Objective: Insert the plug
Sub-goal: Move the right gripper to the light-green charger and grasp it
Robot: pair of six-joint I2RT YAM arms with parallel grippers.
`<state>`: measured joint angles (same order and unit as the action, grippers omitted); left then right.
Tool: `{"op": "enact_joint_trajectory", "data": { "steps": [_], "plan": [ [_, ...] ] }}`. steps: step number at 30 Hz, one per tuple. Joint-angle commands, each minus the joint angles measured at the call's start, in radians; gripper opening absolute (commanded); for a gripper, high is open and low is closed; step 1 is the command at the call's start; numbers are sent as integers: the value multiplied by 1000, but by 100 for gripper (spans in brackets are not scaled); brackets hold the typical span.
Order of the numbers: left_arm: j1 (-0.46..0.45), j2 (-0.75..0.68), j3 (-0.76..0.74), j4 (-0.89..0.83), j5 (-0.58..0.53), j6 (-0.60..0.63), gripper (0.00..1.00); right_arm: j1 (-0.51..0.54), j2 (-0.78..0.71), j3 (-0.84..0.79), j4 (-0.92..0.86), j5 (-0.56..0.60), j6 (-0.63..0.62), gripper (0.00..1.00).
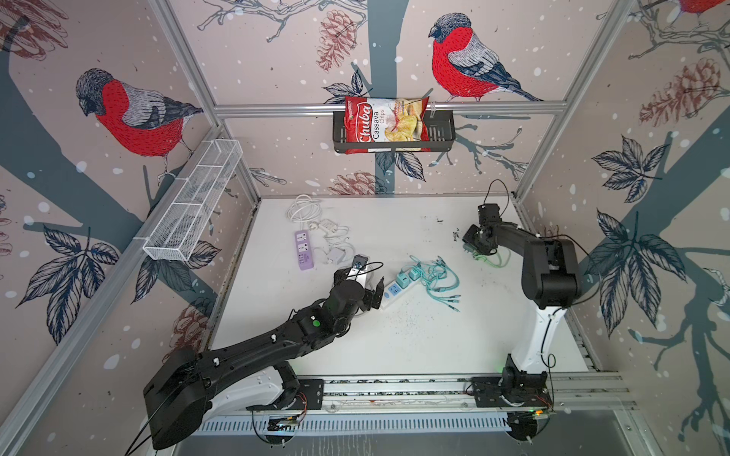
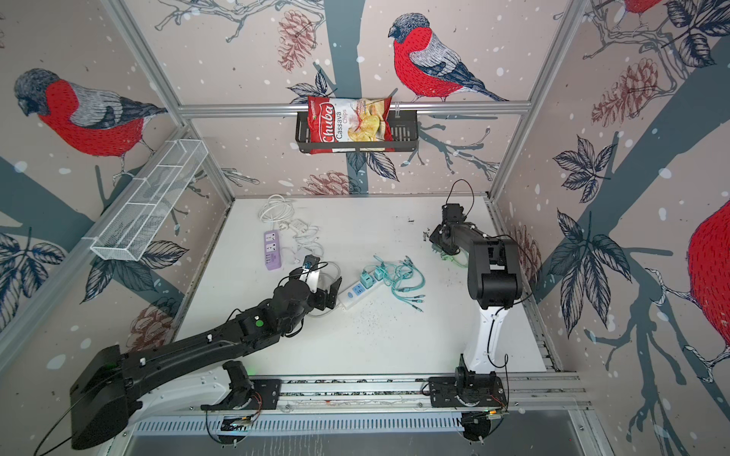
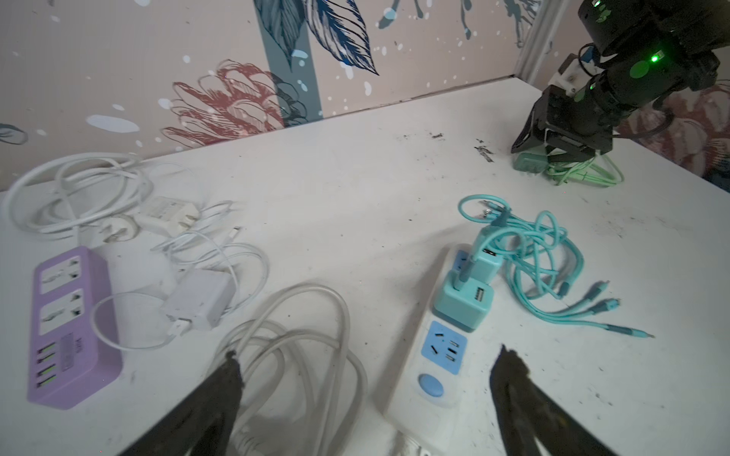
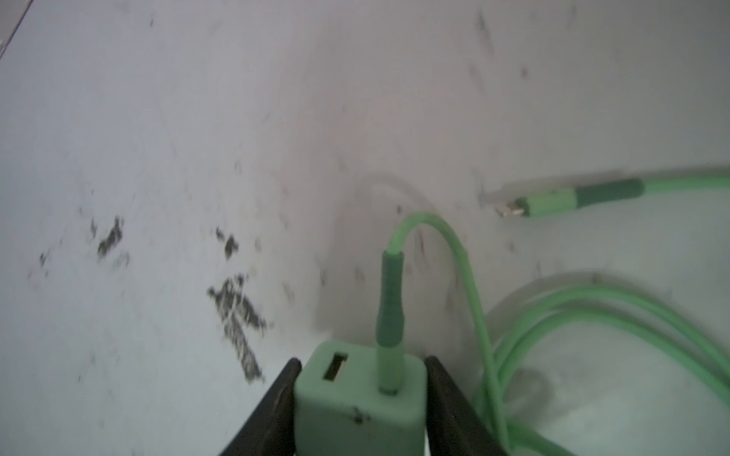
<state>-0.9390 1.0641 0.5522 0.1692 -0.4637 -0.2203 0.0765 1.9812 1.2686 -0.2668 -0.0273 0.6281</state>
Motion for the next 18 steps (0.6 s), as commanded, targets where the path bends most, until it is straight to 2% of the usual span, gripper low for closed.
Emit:
{"op": "enact_joint_trajectory", "data": {
  "steps": [1,8,11,14,18],
  "plan": [
    [1,28,18,55,68,30,96,29,-88,-147,25,-79,22,49],
    [-16,98,66,58,156,29,96,96,-345,-479,99,-43,111,50],
    [-46,126,73,79,158,43,96,111,-459,-596,110,-29,145,52],
    [-87,168,93,90,152,66,96,119,-518,-646,96,-22,153,55],
    [-144,238,150,78,162,89,96,124,-554,-661,74,-10,158,66]
  ]
}}
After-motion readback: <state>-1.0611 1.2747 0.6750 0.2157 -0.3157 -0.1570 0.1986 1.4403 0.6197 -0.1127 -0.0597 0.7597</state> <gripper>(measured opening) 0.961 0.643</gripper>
